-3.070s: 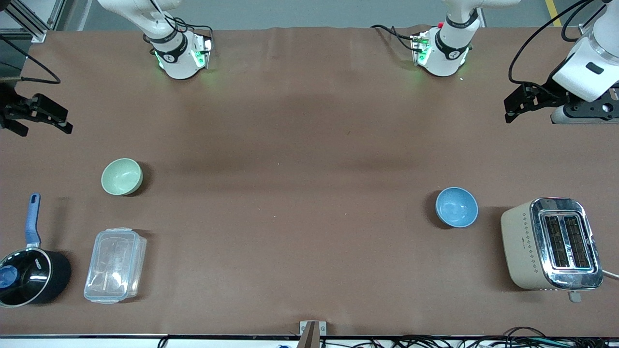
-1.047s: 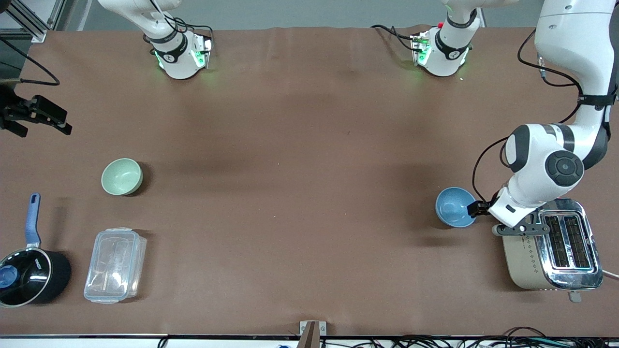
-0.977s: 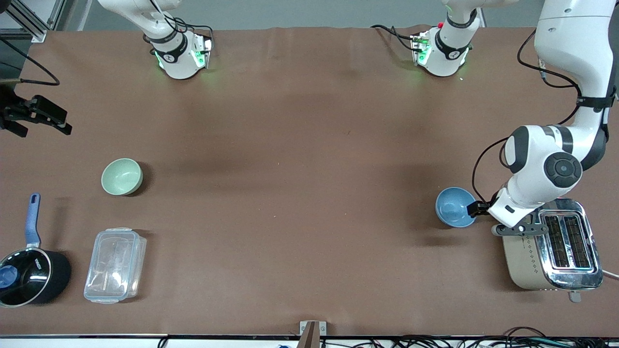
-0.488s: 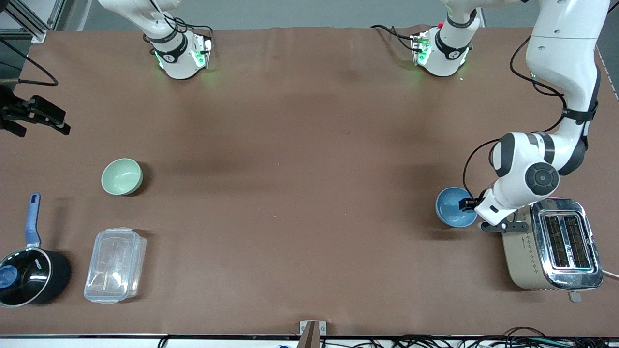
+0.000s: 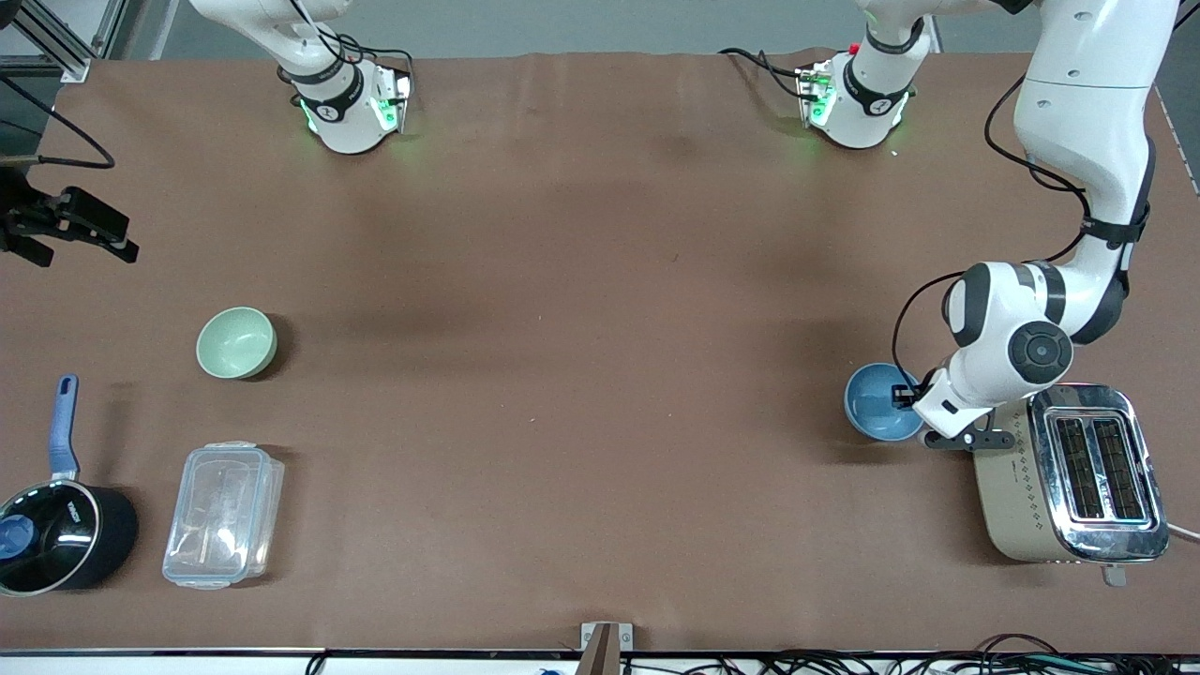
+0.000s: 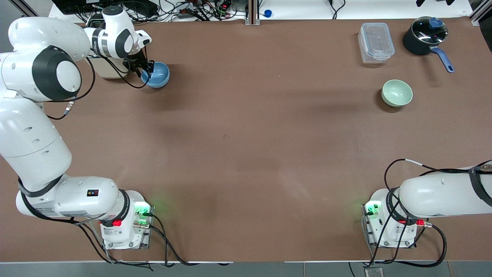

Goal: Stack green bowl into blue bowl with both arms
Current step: 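Reach the left gripper down to the blue bowl rim and grasp it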

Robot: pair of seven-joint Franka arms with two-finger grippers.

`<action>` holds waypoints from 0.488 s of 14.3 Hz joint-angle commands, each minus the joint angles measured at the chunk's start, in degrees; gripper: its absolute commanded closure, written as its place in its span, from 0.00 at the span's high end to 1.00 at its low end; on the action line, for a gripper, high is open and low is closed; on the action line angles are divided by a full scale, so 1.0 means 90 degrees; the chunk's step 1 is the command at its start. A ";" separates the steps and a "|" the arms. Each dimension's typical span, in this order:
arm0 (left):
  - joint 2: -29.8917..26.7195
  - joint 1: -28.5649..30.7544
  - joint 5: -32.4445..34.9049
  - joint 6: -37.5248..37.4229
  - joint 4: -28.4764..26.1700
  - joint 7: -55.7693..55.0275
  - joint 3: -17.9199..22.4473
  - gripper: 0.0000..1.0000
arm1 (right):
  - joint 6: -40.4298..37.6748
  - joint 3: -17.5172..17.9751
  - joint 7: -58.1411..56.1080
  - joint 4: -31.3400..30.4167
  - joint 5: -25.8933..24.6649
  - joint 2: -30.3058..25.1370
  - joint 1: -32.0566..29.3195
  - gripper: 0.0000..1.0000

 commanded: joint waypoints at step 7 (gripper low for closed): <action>-0.0118 -0.0076 -0.0498 -0.1132 0.1228 -0.0756 -0.0812 0.00 | 0.0058 0.0046 0.0009 -0.0451 -0.0016 0.0005 -0.0426 1.00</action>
